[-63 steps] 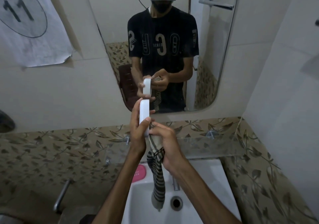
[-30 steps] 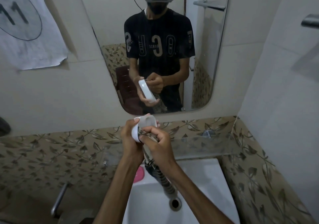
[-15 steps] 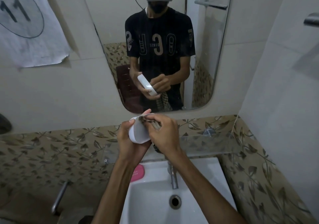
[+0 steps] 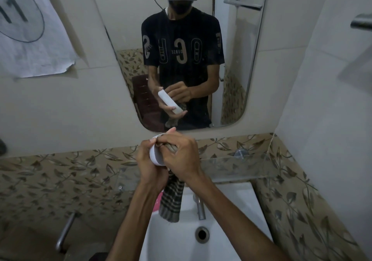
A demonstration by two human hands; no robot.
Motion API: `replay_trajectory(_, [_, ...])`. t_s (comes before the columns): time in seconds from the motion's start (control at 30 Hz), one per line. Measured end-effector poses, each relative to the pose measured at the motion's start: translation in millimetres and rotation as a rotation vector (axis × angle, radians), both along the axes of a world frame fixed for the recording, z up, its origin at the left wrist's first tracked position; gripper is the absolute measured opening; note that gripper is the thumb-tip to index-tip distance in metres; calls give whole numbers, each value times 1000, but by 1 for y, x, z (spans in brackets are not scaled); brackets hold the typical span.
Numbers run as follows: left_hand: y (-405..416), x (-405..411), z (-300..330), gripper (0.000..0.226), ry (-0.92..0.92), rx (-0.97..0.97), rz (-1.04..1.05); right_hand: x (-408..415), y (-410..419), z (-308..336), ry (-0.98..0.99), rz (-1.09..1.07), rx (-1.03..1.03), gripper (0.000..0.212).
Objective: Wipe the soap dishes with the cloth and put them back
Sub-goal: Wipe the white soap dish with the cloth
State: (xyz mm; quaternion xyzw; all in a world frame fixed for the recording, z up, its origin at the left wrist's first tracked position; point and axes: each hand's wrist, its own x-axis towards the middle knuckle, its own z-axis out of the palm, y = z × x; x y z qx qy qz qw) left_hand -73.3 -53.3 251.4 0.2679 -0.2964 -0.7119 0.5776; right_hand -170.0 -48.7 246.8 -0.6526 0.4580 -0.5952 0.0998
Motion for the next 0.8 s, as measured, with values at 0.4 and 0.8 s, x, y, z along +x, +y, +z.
replay_trajectory(0.4, [-1, -6, 11, 74, -26, -20, 32, -20, -10, 3, 174, -195, 164, 27])
replay_trajectory(0.8, [-25, -19, 4, 51, -19, -52, 186, -13, -10, 0, -61, 6, 293, 13])
